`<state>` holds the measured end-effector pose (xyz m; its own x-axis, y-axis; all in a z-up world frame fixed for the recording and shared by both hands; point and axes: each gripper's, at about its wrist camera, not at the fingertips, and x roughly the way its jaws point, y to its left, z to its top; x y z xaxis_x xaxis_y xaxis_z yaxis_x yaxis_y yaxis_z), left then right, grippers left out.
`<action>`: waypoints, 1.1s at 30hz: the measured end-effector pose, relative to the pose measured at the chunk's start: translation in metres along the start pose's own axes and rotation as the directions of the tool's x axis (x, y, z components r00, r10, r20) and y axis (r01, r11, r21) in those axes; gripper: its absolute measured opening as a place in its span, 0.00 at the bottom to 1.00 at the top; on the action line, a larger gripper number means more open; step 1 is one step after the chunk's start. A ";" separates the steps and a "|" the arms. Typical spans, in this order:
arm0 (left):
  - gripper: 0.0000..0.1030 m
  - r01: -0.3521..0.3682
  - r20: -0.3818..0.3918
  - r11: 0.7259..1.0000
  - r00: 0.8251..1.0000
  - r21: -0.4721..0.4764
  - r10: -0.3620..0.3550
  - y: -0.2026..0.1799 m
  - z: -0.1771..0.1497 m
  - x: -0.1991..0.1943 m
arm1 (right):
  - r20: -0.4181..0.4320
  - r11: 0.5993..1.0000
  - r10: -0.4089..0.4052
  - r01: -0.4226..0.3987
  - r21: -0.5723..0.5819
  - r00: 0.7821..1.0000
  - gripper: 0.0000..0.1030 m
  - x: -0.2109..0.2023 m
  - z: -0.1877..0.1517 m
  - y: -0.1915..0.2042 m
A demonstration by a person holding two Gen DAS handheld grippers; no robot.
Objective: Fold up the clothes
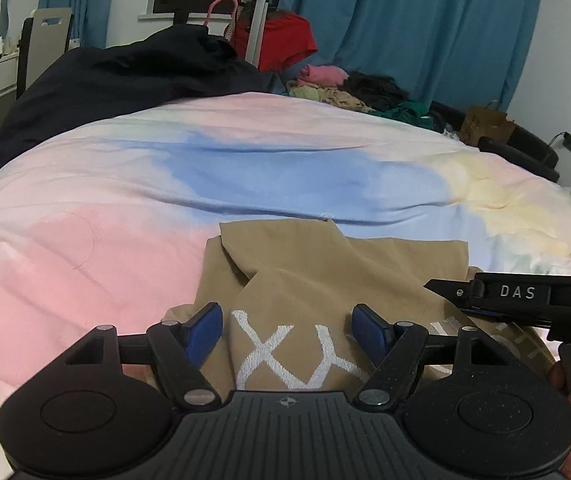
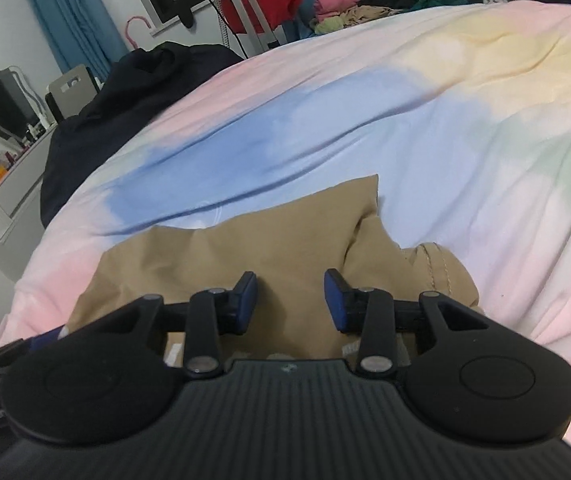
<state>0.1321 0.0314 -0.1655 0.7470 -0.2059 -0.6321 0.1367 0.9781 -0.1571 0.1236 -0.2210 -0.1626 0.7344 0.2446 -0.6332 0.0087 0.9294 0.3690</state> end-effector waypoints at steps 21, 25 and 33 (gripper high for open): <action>0.71 -0.004 -0.021 0.999 1.000 0.054 0.005 -0.021 -0.031 -0.064 | 0.029 0.992 -0.021 0.024 -0.123 0.999 0.41 -0.081 -0.034 0.027; 0.71 -0.004 -0.023 0.999 1.000 0.051 0.005 -0.020 -0.032 -0.063 | -0.003 0.992 -0.036 0.035 -0.121 0.999 0.40 -0.071 -0.039 0.024; 0.71 0.041 -0.043 0.999 0.998 -0.005 -0.041 -0.017 -0.033 -0.085 | -0.008 0.992 -0.033 0.032 -0.119 0.999 0.40 -0.069 -0.041 0.023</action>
<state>0.0446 0.0311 -0.1343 0.7122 -0.2470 -0.6571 0.1640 0.9687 -0.1864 0.0451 -0.2054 -0.1388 0.7279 0.2159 -0.6508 -0.0488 0.9630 0.2649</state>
